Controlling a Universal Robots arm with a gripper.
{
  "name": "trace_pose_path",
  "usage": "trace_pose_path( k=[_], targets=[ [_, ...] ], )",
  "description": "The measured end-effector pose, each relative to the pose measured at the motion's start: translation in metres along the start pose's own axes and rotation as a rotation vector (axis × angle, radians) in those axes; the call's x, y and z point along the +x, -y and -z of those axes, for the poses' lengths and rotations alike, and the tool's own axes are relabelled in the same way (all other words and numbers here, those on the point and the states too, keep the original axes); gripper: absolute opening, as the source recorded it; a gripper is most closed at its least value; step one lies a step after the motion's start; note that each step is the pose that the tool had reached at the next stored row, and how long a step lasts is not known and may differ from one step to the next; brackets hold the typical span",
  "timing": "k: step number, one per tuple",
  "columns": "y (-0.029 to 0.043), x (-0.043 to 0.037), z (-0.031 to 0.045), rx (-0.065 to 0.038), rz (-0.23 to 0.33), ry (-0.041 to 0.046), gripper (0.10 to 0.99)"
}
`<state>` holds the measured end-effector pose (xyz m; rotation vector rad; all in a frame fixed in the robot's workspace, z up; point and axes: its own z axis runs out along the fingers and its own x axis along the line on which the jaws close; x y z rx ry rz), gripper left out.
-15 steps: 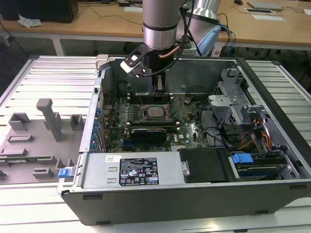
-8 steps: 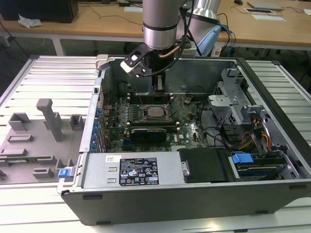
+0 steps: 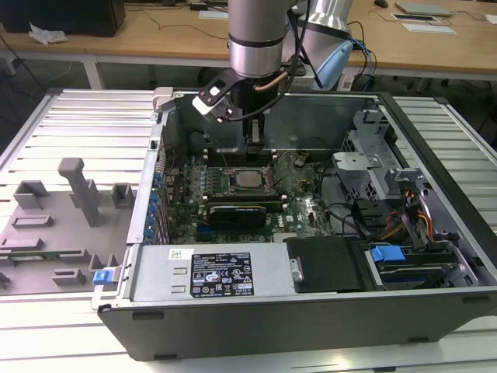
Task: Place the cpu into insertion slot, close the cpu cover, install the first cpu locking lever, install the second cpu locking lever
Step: 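Close the cpu cover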
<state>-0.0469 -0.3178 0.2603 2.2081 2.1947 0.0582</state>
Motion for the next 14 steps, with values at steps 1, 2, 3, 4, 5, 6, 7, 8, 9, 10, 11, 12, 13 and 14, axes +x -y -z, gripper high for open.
trace_pose_path(
  k=[1,2,3,4,5,6,7,8,9,10,11,12,13,14],
  targets=[
    [0.0000,0.0000,0.0000,0.000,0.000,-0.0003,0.106],
    [0.0000,0.0000,0.0000,0.000,0.000,-0.0003,0.106],
    [0.0000,0.0000,0.0001,0.000,0.000,-0.0003,0.106],
    [0.0000,0.0000,0.0001,0.000,0.000,-0.0001,0.106],
    [-0.0005,0.0000,0.0002,0.000,0.000,0.0000,0.106],
    [-0.0009,0.0000,0.0002,0.000,0.000,0.0000,0.106],
    [-0.0025,0.0000,0.0000,0.000,0.000,-0.0001,0.106],
    [-0.0042,0.0000,0.0000,0.000,0.000,-0.0001,0.106],
    [-0.0060,0.0000,-0.0001,0.000,0.000,-0.0001,0.106],
    [-0.0075,0.0000,-0.0002,0.000,0.000,-0.0001,0.106],
    [-0.0094,0.0001,-0.0003,0.000,0.000,-0.0001,0.106],
    [-0.0115,0.0001,-0.0004,0.000,0.000,-0.0001,0.106],
    [-0.0140,0.0001,-0.0005,0.000,0.000,-0.0001,0.106],
    [-0.0162,0.0001,-0.0006,0.000,0.000,-0.0001,0.106]
  ],
)
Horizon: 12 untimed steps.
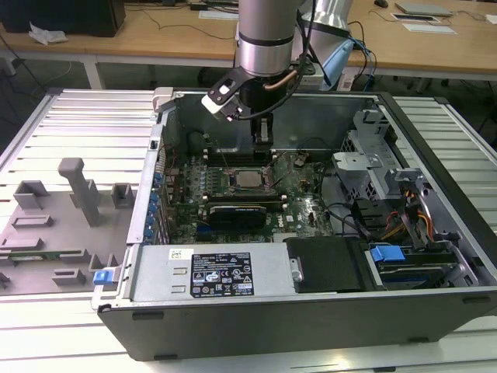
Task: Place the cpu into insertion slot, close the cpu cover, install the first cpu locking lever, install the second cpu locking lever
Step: 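Close the cpu cover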
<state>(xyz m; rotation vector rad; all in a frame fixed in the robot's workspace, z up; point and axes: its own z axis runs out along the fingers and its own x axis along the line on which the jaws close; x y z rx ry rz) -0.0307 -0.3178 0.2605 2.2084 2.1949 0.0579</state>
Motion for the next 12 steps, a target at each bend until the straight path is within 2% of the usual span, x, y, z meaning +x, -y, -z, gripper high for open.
trace_pose_path(
  k=[10,12],
  targets=[
    [-0.0177,0.0001,-0.0008,0.001,0.000,0.0001,0.106],
    [-0.0179,0.0001,0.0030,0.001,0.000,0.0000,0.106]
  ],
)
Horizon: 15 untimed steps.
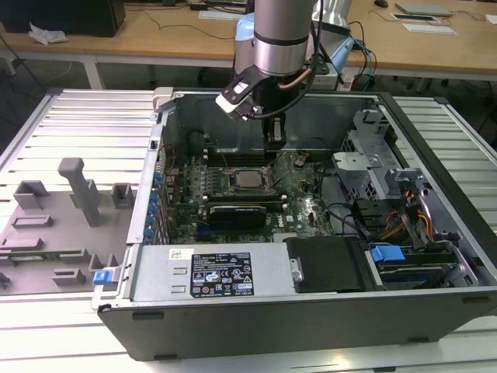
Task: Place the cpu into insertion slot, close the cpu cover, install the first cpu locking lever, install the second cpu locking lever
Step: 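Close the cpu cover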
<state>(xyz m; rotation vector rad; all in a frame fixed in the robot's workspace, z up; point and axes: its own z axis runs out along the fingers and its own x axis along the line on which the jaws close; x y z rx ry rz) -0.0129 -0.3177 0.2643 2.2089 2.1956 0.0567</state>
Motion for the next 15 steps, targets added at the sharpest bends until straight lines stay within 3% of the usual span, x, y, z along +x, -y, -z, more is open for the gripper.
trace_pose_path(
  k=[8,15],
  targets=[
    [-0.0032,0.0000,0.0004,0.000,0.000,0.0000,0.106],
    [-0.0177,0.0001,-0.0003,0.000,0.000,0.0000,0.106]
  ],
)
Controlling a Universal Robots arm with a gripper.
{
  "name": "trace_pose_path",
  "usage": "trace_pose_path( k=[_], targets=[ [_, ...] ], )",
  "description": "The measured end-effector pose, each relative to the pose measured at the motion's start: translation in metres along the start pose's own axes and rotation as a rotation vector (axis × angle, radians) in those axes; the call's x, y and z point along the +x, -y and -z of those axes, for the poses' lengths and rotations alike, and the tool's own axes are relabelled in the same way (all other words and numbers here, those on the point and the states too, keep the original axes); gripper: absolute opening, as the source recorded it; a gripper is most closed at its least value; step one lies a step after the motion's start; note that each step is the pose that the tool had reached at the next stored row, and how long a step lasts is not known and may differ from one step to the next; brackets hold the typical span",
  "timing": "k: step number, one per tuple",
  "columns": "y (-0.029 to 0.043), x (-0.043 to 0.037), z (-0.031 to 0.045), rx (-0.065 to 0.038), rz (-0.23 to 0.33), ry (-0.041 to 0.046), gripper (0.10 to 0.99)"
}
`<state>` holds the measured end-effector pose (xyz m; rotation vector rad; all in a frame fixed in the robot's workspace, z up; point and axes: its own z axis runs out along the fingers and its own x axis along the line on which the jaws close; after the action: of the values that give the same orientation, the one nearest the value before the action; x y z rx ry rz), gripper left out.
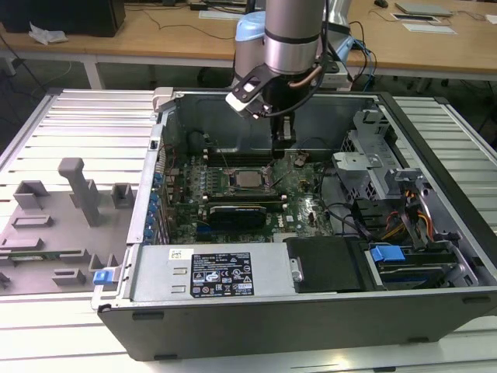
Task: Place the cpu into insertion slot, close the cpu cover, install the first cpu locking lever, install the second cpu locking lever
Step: 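Close the cpu cover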
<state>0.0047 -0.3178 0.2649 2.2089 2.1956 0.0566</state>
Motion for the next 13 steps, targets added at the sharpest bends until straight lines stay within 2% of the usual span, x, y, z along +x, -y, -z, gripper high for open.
trace_pose_path(
  k=[3,7,8,13],
  targets=[
    [-0.0091,0.0001,-0.0004,0.000,0.000,0.0000,0.106],
    [-0.0309,0.0002,-0.0014,0.001,0.000,0.0000,0.106],
    [-0.0335,0.0002,-0.0016,0.001,0.000,-0.0002,0.106],
    [-0.0375,0.0002,-0.0035,0.001,0.000,0.0000,0.106]
  ],
)
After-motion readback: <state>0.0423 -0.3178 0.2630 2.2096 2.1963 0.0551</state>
